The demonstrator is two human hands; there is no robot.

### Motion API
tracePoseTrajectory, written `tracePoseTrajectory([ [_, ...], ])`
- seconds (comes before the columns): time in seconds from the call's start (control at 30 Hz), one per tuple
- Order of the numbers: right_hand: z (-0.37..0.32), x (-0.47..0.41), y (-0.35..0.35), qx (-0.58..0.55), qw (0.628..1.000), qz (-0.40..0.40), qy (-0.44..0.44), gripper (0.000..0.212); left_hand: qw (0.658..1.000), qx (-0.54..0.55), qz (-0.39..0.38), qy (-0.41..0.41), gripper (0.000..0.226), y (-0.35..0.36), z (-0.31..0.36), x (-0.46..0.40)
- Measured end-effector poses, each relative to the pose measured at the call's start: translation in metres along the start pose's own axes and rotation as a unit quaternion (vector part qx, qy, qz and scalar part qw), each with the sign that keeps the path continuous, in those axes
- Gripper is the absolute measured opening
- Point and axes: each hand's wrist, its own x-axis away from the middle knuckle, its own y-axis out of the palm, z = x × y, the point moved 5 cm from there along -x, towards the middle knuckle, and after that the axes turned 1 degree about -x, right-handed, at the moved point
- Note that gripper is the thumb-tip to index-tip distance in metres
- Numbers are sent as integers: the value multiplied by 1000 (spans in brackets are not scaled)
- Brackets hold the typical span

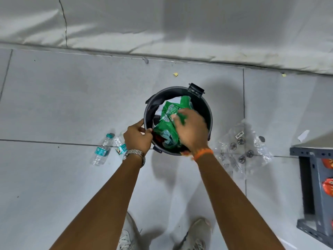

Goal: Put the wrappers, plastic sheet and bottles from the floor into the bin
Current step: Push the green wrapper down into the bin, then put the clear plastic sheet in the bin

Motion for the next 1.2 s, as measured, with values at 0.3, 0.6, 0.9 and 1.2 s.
tracePoseTrajectory([
  [0.3,252,27,-29,15,950,64,306,86,999,37,5,24,38,5,-10,-6],
  [0.6,307,23,48,270,893,-204,298,156,989,88,68,101,38,17,-24,-6],
  [0.9,196,40,-22,46,927,150,340,28,991,37,83,95,37,11,-7,4],
  [1.2,-6,34,-125,-99,909,396,-84,70,998,-17,62,11,38,1,16,21],
])
